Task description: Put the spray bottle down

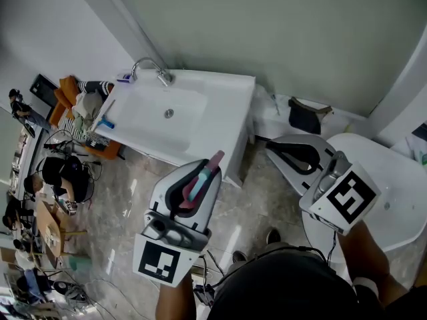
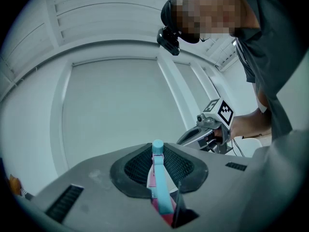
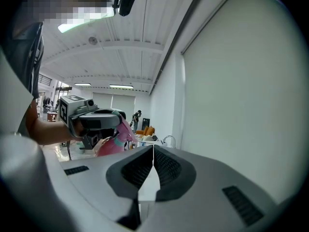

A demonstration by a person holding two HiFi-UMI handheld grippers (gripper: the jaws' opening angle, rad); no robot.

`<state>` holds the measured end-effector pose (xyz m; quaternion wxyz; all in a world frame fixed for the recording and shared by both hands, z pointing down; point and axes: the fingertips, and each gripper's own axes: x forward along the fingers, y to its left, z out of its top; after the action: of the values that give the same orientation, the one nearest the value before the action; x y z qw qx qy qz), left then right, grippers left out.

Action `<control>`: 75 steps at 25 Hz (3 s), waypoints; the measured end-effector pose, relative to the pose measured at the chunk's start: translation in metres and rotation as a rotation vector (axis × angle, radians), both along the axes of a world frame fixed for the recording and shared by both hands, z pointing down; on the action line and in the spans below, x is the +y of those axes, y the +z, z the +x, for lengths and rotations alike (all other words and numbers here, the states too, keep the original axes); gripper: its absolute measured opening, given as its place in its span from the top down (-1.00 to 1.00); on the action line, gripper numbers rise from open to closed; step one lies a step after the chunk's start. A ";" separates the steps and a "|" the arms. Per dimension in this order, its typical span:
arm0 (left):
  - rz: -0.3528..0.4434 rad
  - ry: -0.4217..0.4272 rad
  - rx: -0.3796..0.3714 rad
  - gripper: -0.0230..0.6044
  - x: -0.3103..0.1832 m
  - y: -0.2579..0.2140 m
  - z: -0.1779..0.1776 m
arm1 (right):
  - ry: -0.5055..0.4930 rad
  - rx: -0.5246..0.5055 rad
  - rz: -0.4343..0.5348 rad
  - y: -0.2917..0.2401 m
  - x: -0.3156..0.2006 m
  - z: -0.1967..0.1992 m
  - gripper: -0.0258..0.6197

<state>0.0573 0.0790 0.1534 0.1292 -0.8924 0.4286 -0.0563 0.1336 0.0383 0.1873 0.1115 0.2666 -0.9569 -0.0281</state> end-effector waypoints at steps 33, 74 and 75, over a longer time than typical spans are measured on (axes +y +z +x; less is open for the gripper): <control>0.028 0.192 0.084 0.72 -0.044 0.001 -0.106 | 0.175 0.061 0.014 -0.001 -0.025 -0.107 0.89; -0.004 0.116 0.100 0.72 -0.122 0.020 -0.129 | 0.101 0.083 -0.033 0.021 -0.109 -0.126 0.89; -0.008 0.110 0.095 0.72 -0.127 0.022 -0.127 | 0.095 0.084 -0.036 0.022 -0.116 -0.125 0.89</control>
<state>-0.0696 -0.0482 0.1751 0.1081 -0.9169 0.3842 -0.0081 0.0091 -0.0776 0.2091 0.1574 0.3085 -0.9380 -0.0169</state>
